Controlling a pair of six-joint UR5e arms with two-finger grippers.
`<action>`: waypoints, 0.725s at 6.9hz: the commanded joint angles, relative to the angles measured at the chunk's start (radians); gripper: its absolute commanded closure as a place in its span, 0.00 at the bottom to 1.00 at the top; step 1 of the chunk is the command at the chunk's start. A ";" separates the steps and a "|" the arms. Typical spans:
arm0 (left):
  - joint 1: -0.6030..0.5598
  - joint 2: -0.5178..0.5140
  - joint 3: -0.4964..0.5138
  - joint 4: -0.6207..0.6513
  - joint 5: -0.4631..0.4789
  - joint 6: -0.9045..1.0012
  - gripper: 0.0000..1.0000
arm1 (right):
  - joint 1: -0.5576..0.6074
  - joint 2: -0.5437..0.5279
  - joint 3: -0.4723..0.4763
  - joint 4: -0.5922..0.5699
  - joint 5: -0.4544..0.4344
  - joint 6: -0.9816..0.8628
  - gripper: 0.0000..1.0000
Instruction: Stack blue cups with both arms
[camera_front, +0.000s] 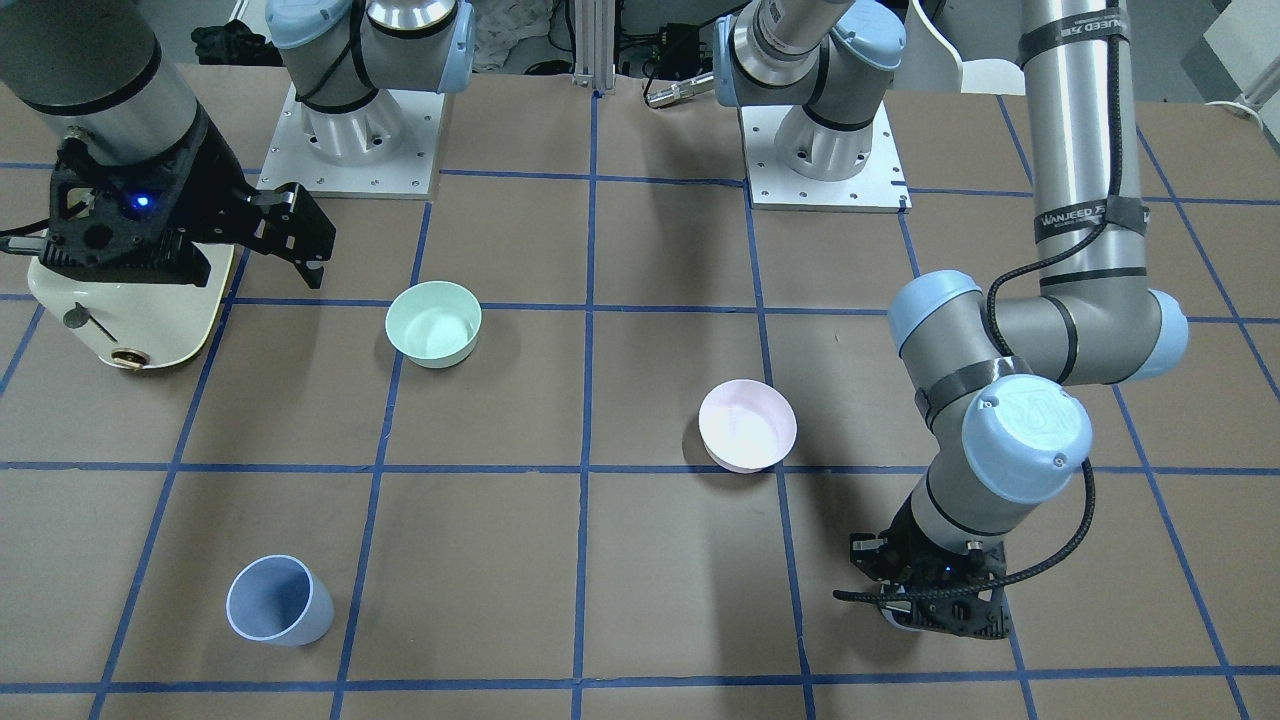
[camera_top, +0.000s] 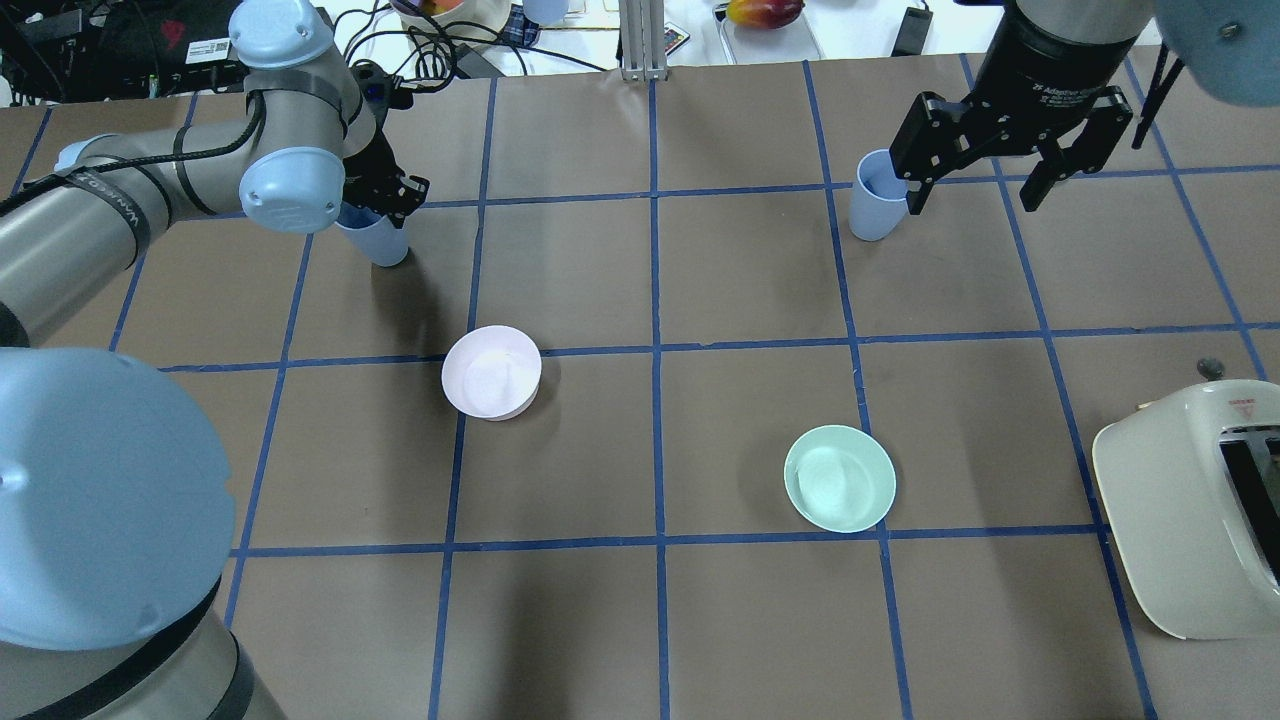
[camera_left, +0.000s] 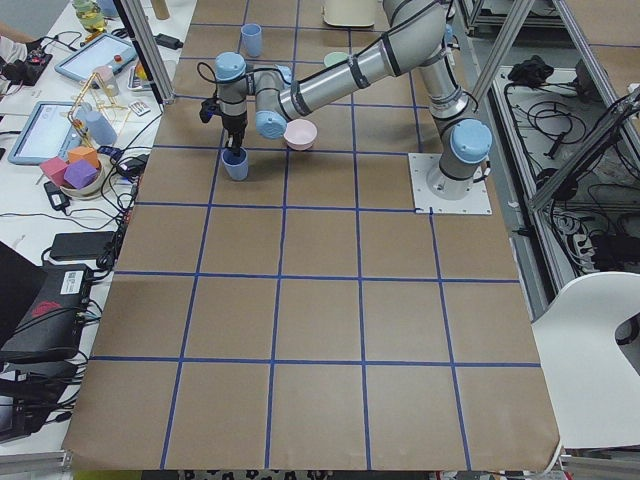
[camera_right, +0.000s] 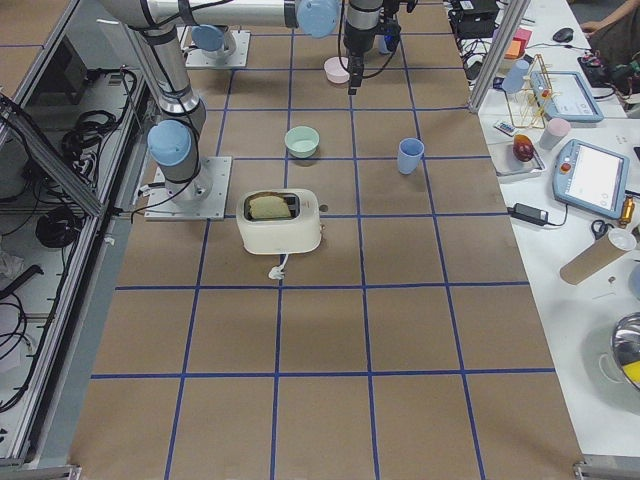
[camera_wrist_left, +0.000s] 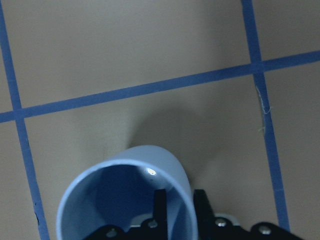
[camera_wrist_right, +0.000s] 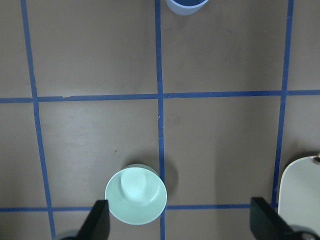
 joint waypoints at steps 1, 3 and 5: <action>-0.118 0.031 0.028 0.013 -0.013 -0.111 1.00 | -0.011 0.098 -0.015 -0.219 0.000 0.002 0.00; -0.354 0.053 0.027 0.000 -0.013 -0.408 1.00 | -0.018 0.253 -0.017 -0.461 -0.001 -0.067 0.00; -0.498 0.086 -0.076 0.006 -0.024 -0.655 1.00 | -0.052 0.350 -0.023 -0.585 0.002 -0.135 0.00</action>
